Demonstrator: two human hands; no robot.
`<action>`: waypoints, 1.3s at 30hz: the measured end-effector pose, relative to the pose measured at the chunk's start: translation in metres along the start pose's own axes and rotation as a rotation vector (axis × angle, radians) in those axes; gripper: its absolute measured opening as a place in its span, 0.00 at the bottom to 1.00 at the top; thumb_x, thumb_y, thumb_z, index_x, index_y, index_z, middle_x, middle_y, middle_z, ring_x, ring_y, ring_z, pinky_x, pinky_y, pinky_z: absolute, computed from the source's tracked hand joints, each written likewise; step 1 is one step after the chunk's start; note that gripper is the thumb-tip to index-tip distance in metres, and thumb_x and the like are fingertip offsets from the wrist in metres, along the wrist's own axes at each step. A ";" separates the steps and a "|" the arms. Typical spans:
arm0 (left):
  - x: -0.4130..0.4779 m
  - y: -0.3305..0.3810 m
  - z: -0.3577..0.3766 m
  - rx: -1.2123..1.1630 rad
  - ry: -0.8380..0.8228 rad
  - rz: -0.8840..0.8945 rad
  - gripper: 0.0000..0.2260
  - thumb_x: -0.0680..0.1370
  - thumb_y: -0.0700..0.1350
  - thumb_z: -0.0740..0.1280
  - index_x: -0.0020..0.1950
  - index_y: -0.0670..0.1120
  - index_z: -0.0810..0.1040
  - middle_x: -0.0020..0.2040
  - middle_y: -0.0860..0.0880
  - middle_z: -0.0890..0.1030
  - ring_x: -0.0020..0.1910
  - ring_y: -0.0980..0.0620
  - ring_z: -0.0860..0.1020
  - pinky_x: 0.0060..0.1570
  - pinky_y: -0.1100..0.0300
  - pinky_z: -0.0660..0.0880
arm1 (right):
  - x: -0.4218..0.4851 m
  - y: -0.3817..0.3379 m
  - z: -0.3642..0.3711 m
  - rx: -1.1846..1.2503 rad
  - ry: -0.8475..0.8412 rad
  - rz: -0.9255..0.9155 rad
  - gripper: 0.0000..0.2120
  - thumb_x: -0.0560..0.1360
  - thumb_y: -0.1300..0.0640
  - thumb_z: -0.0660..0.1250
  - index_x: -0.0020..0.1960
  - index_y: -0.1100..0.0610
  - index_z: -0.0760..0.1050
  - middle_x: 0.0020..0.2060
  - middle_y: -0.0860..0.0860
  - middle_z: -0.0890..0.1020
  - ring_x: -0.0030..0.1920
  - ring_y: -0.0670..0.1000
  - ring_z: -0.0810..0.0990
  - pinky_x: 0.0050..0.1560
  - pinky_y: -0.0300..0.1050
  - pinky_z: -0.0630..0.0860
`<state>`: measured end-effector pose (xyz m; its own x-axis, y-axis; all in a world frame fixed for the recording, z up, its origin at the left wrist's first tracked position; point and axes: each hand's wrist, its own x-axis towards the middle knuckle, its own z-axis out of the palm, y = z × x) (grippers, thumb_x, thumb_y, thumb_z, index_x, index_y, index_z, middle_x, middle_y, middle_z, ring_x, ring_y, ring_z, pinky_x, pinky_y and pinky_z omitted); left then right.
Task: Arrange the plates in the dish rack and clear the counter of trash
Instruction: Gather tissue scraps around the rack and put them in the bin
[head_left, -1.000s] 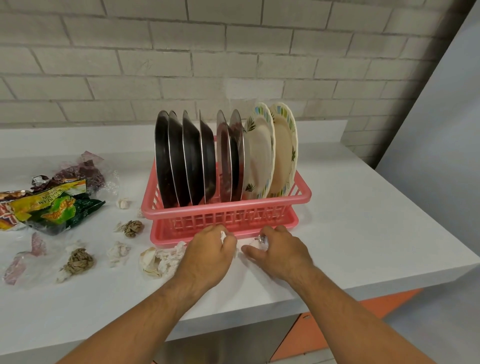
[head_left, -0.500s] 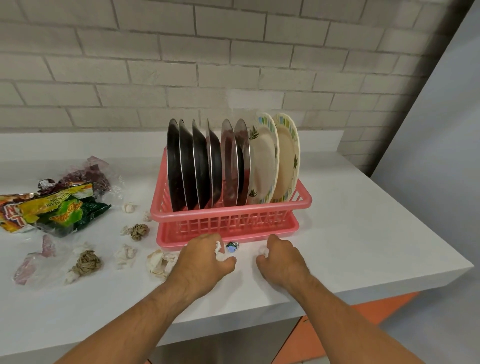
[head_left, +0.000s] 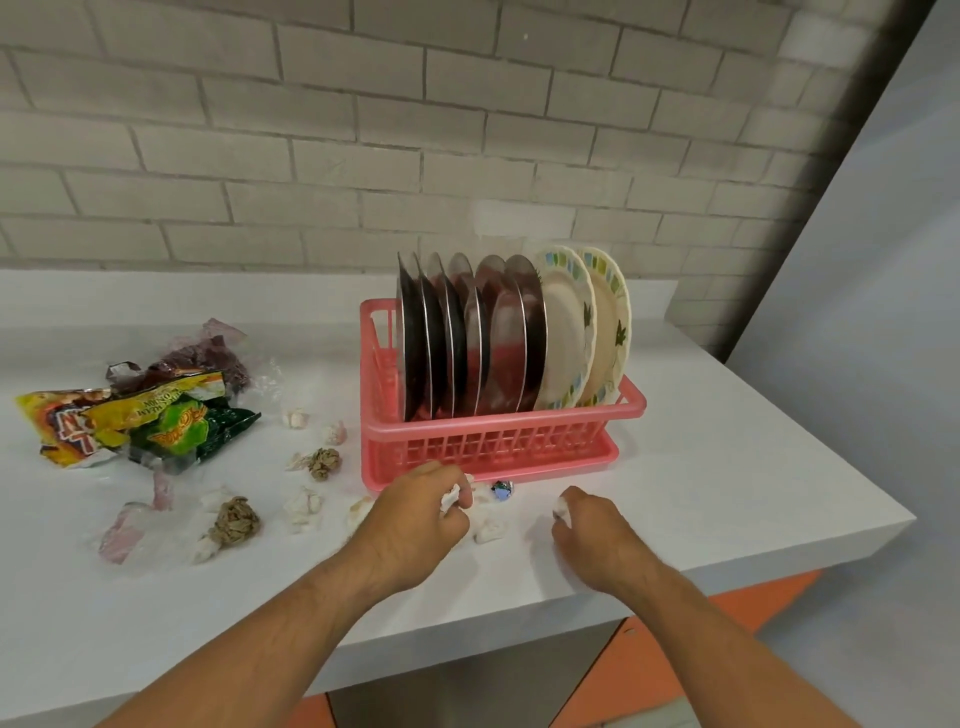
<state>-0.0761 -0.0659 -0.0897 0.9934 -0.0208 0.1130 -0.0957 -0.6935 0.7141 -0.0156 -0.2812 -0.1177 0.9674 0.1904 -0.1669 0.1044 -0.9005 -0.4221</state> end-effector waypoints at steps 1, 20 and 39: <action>-0.002 -0.003 -0.001 -0.010 0.007 -0.001 0.06 0.74 0.43 0.66 0.41 0.54 0.74 0.47 0.57 0.76 0.42 0.53 0.75 0.40 0.61 0.75 | -0.006 -0.003 0.000 0.019 0.011 -0.015 0.06 0.80 0.57 0.56 0.52 0.56 0.71 0.48 0.51 0.77 0.46 0.49 0.76 0.45 0.41 0.73; -0.108 -0.077 0.060 0.123 -0.271 0.093 0.15 0.81 0.52 0.54 0.36 0.50 0.69 0.34 0.52 0.76 0.35 0.54 0.75 0.37 0.55 0.72 | -0.121 -0.001 0.110 0.370 0.085 0.028 0.22 0.80 0.49 0.59 0.29 0.53 0.62 0.24 0.44 0.68 0.27 0.45 0.66 0.30 0.41 0.64; -0.210 -0.364 0.270 0.260 -0.493 -0.085 0.14 0.77 0.56 0.54 0.39 0.50 0.73 0.38 0.53 0.76 0.39 0.52 0.75 0.40 0.55 0.73 | -0.075 0.121 0.486 -0.053 -0.388 0.041 0.16 0.77 0.46 0.58 0.59 0.54 0.72 0.51 0.53 0.80 0.51 0.56 0.79 0.45 0.45 0.73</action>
<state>-0.2322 -0.0030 -0.5597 0.9150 -0.2478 -0.3184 -0.0573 -0.8610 0.5054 -0.1879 -0.2149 -0.5889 0.8131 0.2783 -0.5113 0.0889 -0.9274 -0.3634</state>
